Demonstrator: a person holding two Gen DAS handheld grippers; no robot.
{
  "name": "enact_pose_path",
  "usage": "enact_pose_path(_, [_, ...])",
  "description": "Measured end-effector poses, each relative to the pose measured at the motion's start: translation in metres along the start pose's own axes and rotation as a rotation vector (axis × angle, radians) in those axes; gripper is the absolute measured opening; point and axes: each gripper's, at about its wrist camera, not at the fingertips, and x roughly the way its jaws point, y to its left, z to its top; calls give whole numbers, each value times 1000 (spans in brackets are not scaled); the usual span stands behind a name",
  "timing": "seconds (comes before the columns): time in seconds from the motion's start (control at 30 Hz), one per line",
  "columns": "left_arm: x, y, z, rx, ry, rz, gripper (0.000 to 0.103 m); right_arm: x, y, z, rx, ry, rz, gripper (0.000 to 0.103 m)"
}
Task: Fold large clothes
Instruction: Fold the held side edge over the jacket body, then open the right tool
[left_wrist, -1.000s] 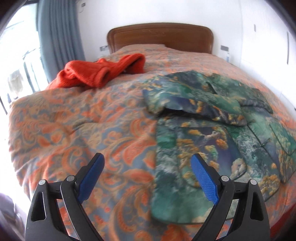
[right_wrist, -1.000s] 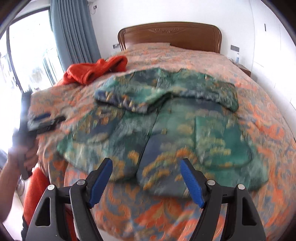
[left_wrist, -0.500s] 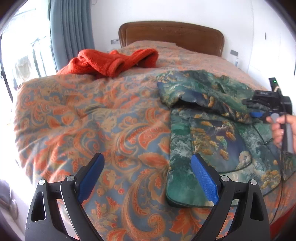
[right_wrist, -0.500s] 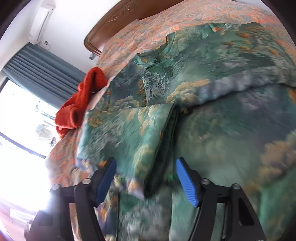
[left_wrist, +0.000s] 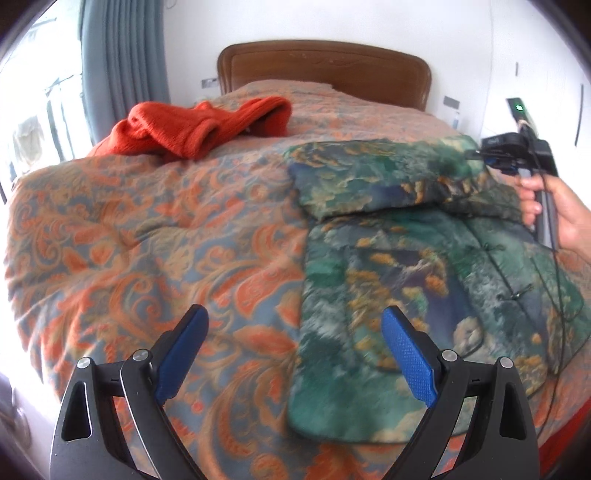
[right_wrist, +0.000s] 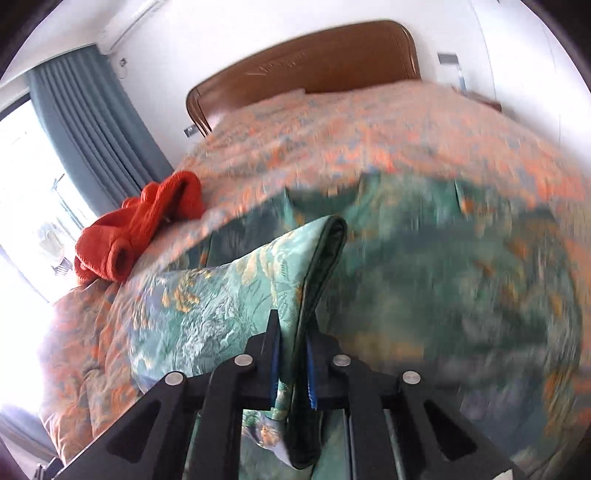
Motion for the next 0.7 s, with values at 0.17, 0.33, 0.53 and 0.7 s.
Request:
enact_pose_path(0.17, [20, -19, 12, 37, 32, -13, 95, 46, -6, 16, -79, 46, -79, 17])
enact_pose_path(0.33, [35, -20, 28, 36, 75, -32, 95, 75, -24, 2, -96, 131, -180, 48])
enact_pose_path(0.53, [77, -35, 94, 8, 66, -132, 97, 15, -4, 3, -232, -74, -153, 48])
enact_pose_path(0.7, [163, -58, 143, 8, 95, -140, 85, 49, 11, -1, -258, 74, -4, 48])
